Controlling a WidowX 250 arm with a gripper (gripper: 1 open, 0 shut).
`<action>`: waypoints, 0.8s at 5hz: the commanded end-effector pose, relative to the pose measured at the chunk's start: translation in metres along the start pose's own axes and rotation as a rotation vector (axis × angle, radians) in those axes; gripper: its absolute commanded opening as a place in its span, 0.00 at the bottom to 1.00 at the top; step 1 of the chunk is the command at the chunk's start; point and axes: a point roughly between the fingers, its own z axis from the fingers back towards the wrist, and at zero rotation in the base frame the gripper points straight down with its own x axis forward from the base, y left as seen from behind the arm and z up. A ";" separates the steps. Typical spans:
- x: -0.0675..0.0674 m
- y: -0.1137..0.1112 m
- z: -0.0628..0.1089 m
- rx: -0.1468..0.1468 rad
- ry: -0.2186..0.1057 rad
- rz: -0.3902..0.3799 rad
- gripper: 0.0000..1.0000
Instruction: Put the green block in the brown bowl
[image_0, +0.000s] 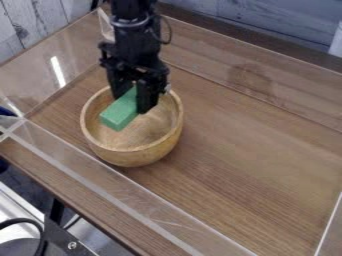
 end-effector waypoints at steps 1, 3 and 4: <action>-0.001 0.008 0.006 0.031 -0.040 0.002 0.00; -0.003 0.006 -0.002 0.028 -0.022 0.004 0.00; -0.004 0.004 -0.004 0.026 -0.013 0.006 0.00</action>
